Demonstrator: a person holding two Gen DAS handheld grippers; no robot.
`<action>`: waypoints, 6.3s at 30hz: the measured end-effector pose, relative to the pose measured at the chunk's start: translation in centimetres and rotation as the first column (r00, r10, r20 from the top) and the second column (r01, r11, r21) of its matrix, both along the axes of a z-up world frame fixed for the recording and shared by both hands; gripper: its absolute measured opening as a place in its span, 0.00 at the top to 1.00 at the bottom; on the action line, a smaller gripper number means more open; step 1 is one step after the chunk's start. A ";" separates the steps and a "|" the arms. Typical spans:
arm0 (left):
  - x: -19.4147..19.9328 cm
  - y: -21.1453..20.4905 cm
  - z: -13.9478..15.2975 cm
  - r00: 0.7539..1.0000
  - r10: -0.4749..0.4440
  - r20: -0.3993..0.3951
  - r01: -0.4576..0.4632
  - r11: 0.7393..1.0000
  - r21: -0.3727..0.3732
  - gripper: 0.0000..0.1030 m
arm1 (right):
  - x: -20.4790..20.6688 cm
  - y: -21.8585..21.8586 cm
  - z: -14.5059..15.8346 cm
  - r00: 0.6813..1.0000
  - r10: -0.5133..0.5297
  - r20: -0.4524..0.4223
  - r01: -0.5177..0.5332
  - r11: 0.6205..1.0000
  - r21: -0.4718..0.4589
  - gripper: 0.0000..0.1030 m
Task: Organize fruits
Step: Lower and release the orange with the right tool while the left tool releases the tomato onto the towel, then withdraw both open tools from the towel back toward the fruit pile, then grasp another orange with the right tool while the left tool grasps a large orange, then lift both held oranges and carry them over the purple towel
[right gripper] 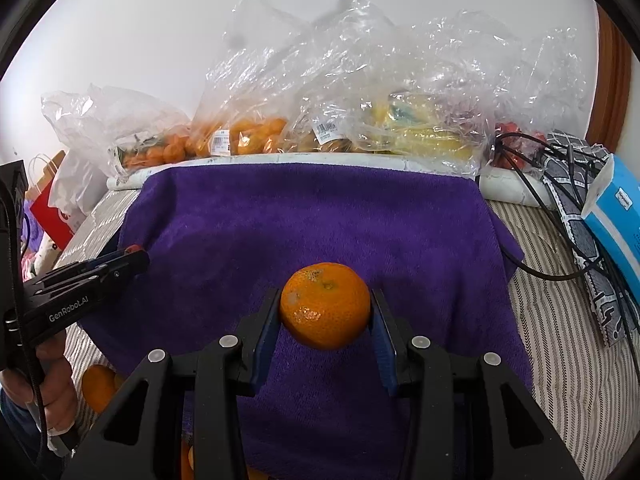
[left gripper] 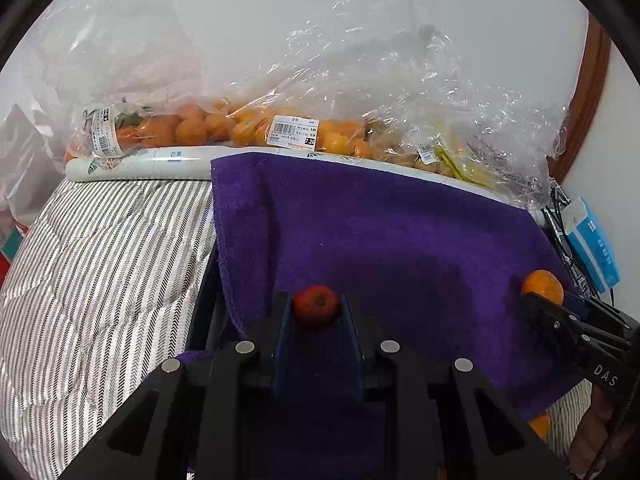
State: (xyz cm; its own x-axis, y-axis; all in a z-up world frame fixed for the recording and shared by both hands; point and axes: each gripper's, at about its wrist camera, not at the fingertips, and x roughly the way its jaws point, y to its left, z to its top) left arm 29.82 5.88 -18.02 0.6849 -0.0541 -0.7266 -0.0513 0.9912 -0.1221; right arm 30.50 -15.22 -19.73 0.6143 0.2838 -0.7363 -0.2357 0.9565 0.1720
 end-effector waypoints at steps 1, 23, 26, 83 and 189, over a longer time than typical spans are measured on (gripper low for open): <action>0.0 0.0 0.0 1.000 -0.001 0.000 0.001 1.000 0.004 0.77 | 0.0 0.0 0.0 1.000 0.001 -0.001 -0.001 1.000 -0.001 0.58; 0.2 -0.5 -0.4 0.999 -0.023 -0.023 0.024 0.999 0.029 0.77 | 0.5 0.7 -1.0 0.999 0.004 -0.036 -0.006 0.998 -0.056 0.58; 0.2 -0.5 -0.5 0.999 -0.025 -0.028 0.026 0.999 0.033 0.77 | 0.6 0.8 -1.2 0.999 0.005 -0.041 -0.008 0.998 -0.061 0.58; -9.4 -1.2 7.7 0.987 -0.096 0.130 0.095 0.995 0.013 0.44 | -11.5 0.3 7.6 0.978 -0.078 0.193 0.090 0.995 -0.052 0.36; -12.5 -1.9 0.8 0.984 -0.127 0.125 0.138 0.987 -0.078 0.63 | -16.2 -1.9 -0.5 0.997 -0.056 0.061 0.055 0.998 0.028 0.65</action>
State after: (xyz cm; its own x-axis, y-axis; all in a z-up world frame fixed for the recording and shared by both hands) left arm 17.27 3.93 -17.22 0.7489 -0.2089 -0.6289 0.0998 0.9738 -0.2046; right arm 14.33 -17.15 -20.25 0.6735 0.2668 -0.6894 -0.1932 0.9637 0.1843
